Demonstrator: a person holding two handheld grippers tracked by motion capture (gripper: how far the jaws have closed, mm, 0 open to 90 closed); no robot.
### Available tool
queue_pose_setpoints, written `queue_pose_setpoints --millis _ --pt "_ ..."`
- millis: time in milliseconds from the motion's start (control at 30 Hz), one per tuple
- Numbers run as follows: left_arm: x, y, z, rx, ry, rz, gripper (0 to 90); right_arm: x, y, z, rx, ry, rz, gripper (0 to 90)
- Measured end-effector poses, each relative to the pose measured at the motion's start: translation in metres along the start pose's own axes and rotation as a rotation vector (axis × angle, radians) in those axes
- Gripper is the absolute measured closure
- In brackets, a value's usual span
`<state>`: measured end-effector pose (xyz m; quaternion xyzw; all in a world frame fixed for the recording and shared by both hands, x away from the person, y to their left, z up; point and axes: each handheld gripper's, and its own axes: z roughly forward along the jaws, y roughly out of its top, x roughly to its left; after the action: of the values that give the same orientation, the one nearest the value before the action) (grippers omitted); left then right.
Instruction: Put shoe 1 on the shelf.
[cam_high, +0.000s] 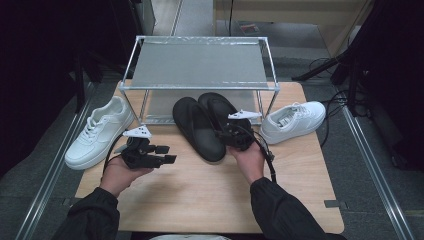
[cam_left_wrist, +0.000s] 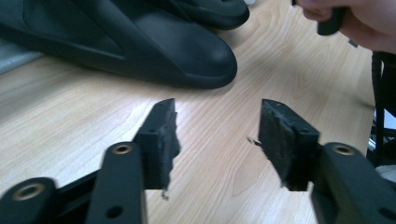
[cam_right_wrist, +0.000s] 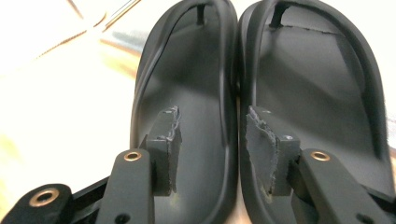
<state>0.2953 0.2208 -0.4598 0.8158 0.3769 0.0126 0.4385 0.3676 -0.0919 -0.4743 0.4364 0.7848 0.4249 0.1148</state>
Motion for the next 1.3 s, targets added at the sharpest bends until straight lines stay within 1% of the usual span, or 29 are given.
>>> queue_pose_setpoints --millis 33,133,167,200,300,367,400,433,467,500,533,567,600,667,700,733,767,800,833,867,900,933,967,1000,1100,1167,1233,1267,1300 --pt "-0.001 0.002 -0.001 -0.009 -0.002 -0.002 54.0 0.001 -0.007 -0.006 0.003 0.012 -0.016 58.5" --pt "-0.001 0.009 -0.001 -0.01 0.007 0.034 58.3 0.0 -0.013 -0.011 0.002 0.027 -0.021 59.7" --pt "0.0 0.012 -0.001 -0.009 0.007 0.038 64.7 -0.001 -0.02 -0.015 -0.008 0.05 -0.026 61.3" --pt "0.001 0.016 -0.001 -0.009 0.008 0.038 64.7 -0.001 -0.02 -0.015 -0.008 0.05 -0.026 61.3" --pt "0.003 0.03 -0.003 -0.023 0.031 0.053 75.5 -0.001 -0.031 -0.02 -0.022 0.071 -0.037 63.5" --pt "0.007 0.043 -0.004 -0.034 0.021 0.068 83.9 0.001 -0.037 -0.025 -0.023 0.074 -0.039 66.9" --pt "0.007 0.043 -0.004 -0.034 0.021 0.068 84.8 0.001 -0.039 -0.026 -0.022 0.073 -0.036 67.6" --pt "0.013 0.052 -0.003 -0.029 0.011 0.07 87.3 0.0 -0.041 -0.026 -0.026 0.077 -0.036 69.6" --pt "0.013 0.052 -0.003 -0.029 0.011 0.07 89.6 0.0 -0.041 -0.026 -0.026 0.077 -0.036 69.6" --pt "0.017 0.059 -0.002 -0.024 -0.001 0.061 90.0 -0.002 -0.046 -0.028 -0.02 0.085 -0.024 75.3" --pt "0.021 0.065 -0.003 -0.022 -0.002 0.062 90.0 -0.002 -0.046 -0.028 -0.02 0.085 -0.024 75.3" --pt "0.024 0.076 -0.005 -0.025 -0.011 0.063 90.0 -0.003 -0.051 -0.029 -0.013 0.088 -0.021 83.1" --pt "0.024 0.076 -0.005 -0.025 -0.011 0.063 90.0 -0.003 -0.051 -0.029 -0.013 0.088 -0.021 83.1" --pt "0.028 0.092 -0.008 -0.021 0.0 0.088 90.0 -0.004 -0.054 -0.029 -0.01 0.095 -0.013 89.2" --pt "0.029 0.095 -0.009 -0.022 0.003 0.089 90.0 -0.004 -0.055 -0.029 -0.008 0.099 -0.008 90.0" --pt "0.035 0.107 -0.01 -0.022 0.006 0.093 90.0 -0.005 -0.056 -0.027 -0.003 0.113 -0.008 90.0" --pt "0.038 0.113 -0.011 -0.021 0.013 0.095 90.0 -0.005 -0.056 -0.026 0.003 0.111 -0.013 90.0" --pt "0.038 0.113 -0.011 -0.021 0.013 0.095 90.0 -0.005 -0.056 -0.026 0.003 0.111 -0.013 90.0" --pt "0.044 0.124 -0.012 -0.025 0.028 0.102 90.0 -0.005 -0.058 -0.023 0.015 0.108 -0.025 90.0" --pt "0.044 0.124 -0.012 -0.025 0.028 0.102 90.0 -0.005 -0.058 -0.023 0.015 0.108 -0.025 90.0" --pt "0.049 0.135 -0.014 -0.037 0.031 0.104 90.0 -0.005 -0.06 -0.021 0.026 0.107 -0.025 90.0" --pt "0.049 0.135 -0.014 -0.037 0.031 0.104 90.0 -0.005 -0.06 -0.021 0.033 0.107 -0.032 90.0" --pt "0.051 0.145 -0.015 -0.042 0.042 0.114 90.0 -0.005 -0.061 -0.02 0.04 0.107 -0.039 90.0" --pt "0.051 0.145 -0.015 -0.042 0.042 0.114 90.0 -0.005 -0.061 -0.02 0.04 0.107 -0.039 90.0" --pt "0.056 0.168 -0.015 -0.025 0.073 0.143 90.0 -0.006 -0.064 -0.015 0.062 0.117 -0.038 90.0" --pt "0.06 0.178 -0.016 -0.034 0.081 0.149 90.0 -0.006 -0.065 -0.014 0.069 0.117 -0.036 90.0" --pt "0.063 0.187 -0.014 -0.022 0.106 0.151 90.0 -0.005 -0.066 -0.013 0.078 0.122 -0.037 90.0" --pt "0.063 0.187 -0.014 -0.022 0.106 0.151 90.0 -0.005 -0.066 -0.013 0.078 0.122 -0.037 90.0" --pt "0.066 0.194 -0.011 -0.011 0.12 0.155 90.0 -0.004 -0.066 -0.013 0.075 0.136 -0.044 90.0"
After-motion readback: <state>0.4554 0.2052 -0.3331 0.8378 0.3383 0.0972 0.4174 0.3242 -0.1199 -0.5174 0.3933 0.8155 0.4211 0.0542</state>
